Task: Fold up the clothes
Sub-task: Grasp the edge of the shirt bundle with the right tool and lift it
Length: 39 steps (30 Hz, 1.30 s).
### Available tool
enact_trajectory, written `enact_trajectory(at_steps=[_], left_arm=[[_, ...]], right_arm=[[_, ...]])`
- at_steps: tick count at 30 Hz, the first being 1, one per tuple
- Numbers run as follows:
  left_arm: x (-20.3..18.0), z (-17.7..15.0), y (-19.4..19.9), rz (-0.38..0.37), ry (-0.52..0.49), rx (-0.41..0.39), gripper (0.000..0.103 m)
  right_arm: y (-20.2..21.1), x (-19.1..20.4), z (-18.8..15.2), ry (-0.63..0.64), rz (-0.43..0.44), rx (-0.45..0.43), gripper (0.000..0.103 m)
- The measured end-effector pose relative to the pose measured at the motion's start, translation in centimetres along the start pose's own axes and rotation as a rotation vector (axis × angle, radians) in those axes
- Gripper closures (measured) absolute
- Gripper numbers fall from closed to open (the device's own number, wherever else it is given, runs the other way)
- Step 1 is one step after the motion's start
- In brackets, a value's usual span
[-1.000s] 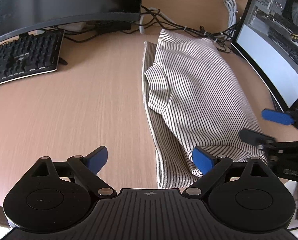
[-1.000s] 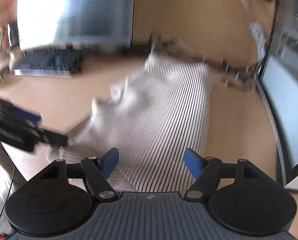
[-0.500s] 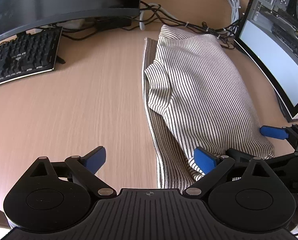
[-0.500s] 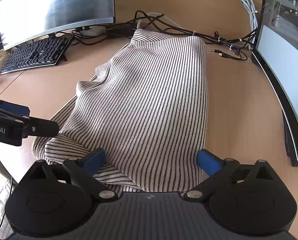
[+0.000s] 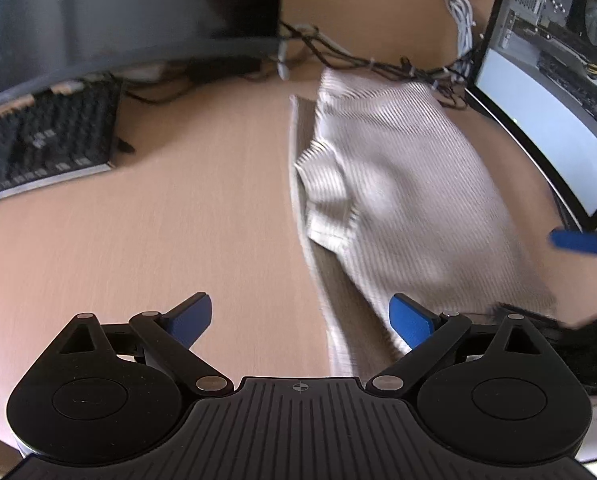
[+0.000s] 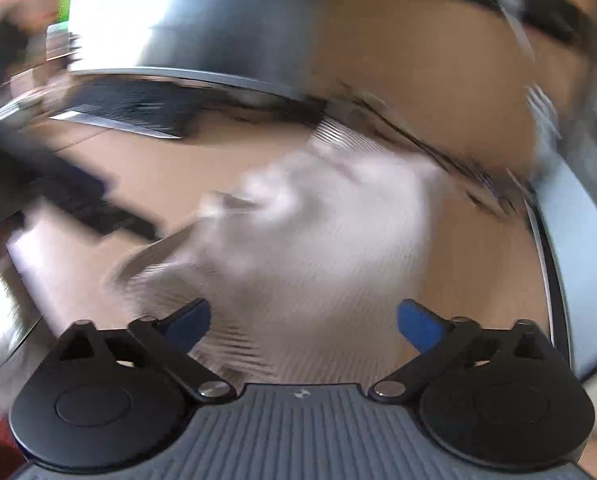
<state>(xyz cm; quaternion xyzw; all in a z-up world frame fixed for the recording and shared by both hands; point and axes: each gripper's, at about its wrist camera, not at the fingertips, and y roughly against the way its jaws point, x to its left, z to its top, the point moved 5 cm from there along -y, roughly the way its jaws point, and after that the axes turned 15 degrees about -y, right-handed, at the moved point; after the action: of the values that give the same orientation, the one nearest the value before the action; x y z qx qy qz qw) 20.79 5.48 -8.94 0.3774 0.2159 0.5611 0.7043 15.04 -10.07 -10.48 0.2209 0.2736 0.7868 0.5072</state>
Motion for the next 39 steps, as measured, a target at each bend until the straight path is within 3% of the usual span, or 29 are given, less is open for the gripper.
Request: enact_trajectory(at_steps=[4,8,12,16,17,18,21,25,31,34,35,36,39], left_arm=[[1.7,-0.7,0.4,0.011,0.004,-0.006,0.003],[2.3,-0.7,0.8,0.029,-0.019,-0.004,0.003],[2.2,-0.4,1.1,0.043,-0.039,-0.013,0.003],[1.7,0.0,1.5,0.020,-0.064,-0.040,0.002],[1.4,-0.1,1.6,0.004,-0.079,-0.051,0.002],[1.1,-0.1,1.6,-0.014,-0.095,-0.059,0.002],[0.1,-0.6,1.4,-0.078,-0.164,-0.063,0.001],[-1.8,-1.4,0.7,-0.099,-0.283,-0.048,0.001],[-4.0,-1.2,-1.6,-0.033,-0.424,-0.046,0.001],[-4.4,-0.3,-3.0,0.007,-0.424,-0.047,0.001],[-4.3,0.1,-3.2,0.006,-0.404,-0.049,0.001],[-4.1,0.5,-3.4,0.002,-0.383,-0.051,0.001],[-3.5,1.5,-3.5,-0.033,-0.287,-0.041,0.001]], right_arm=[[-1.1,2.6,-0.9,0.107,0.084,0.092,0.030],[-2.9,4.2,-1.3,0.159,0.059,0.124,0.030],[-3.6,5.7,-2.1,0.270,0.023,0.119,0.022],[-4.0,6.3,-2.2,0.317,-0.024,0.086,0.025],[-4.1,6.0,-1.9,0.276,-0.030,0.095,0.035],[-4.2,5.4,-1.4,0.205,-0.018,0.109,0.038],[-4.3,3.1,0.0,-0.039,0.018,0.156,0.041],[-4.5,0.3,0.9,-0.299,0.095,0.194,0.043],[-5.1,-1.6,1.2,-0.488,0.178,0.220,0.043],[-4.6,-1.0,1.1,-0.415,0.167,0.200,0.043],[-4.0,-0.6,1.1,-0.366,0.148,0.179,0.037],[-3.3,-0.2,0.9,-0.309,0.125,0.148,0.024],[-1.5,0.8,0.0,-0.102,0.041,0.048,0.013]])
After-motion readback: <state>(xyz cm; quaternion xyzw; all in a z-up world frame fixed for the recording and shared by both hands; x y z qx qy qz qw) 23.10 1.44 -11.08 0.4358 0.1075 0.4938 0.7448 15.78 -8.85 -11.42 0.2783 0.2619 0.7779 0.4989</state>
